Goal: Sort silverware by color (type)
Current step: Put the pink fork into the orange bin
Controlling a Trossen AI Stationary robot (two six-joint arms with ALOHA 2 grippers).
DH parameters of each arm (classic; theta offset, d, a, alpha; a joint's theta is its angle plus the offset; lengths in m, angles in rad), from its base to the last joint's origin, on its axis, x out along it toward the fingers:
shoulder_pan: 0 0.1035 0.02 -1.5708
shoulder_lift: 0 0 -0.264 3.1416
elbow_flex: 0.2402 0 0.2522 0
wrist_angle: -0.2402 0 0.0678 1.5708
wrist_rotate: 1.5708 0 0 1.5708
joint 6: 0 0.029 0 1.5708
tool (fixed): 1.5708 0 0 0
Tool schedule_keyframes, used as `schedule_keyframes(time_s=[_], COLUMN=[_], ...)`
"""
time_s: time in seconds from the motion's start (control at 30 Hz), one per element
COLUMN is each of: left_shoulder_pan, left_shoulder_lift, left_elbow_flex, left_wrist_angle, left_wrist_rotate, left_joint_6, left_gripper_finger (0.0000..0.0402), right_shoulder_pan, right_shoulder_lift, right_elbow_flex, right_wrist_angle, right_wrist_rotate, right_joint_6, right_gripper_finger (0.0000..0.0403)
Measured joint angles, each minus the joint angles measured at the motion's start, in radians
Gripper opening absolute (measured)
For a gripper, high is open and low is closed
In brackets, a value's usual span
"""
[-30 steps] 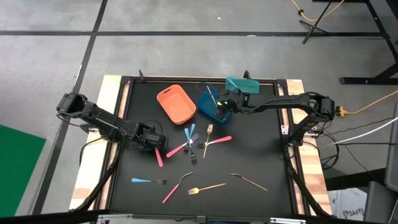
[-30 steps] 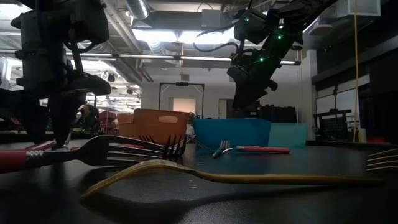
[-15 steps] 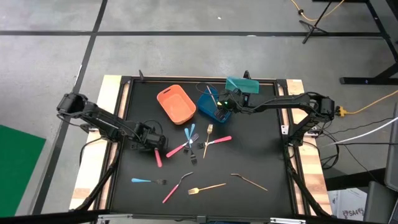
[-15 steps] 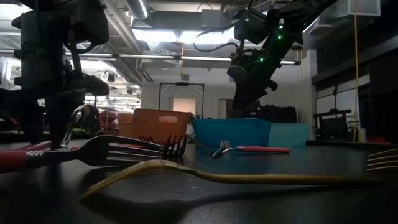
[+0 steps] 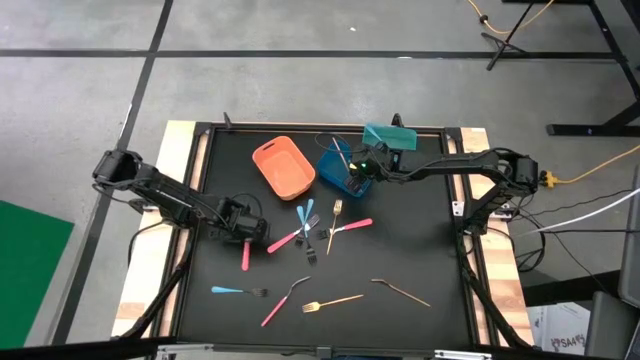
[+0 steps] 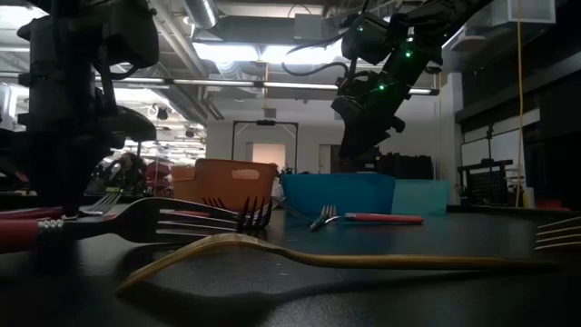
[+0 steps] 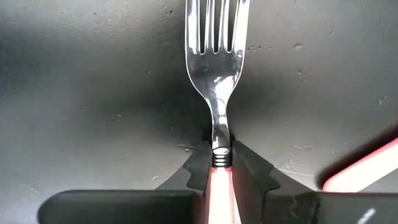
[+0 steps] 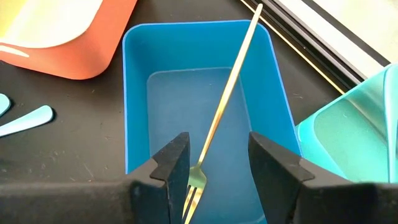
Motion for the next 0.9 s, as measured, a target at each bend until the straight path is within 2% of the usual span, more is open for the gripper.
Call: schedule_keyframes(time_s=[0.57, 0.9], left_shoulder_pan=[0.000, 0.021], left_shoulder_lift=[-0.090, -0.178], left_elbow_flex=[0.044, 0.135], left_wrist_angle=[-0.030, -0.015], left_wrist_rotate=[-0.024, -0.139], left_joint_6=[0.122, 0.206], left_gripper_finger=[0.0039, 0.0039], right_shoulder_pan=[0.000, 0.000], right_shoulder_lift=[0.000, 0.000], right_elbow_flex=[0.000, 0.000], right_wrist_angle=[-0.001, 0.003], right_wrist_rotate=[0.000, 0.000], right_joint_6=[0.000, 0.000], right_gripper_finger=[0.0154, 0.0154])
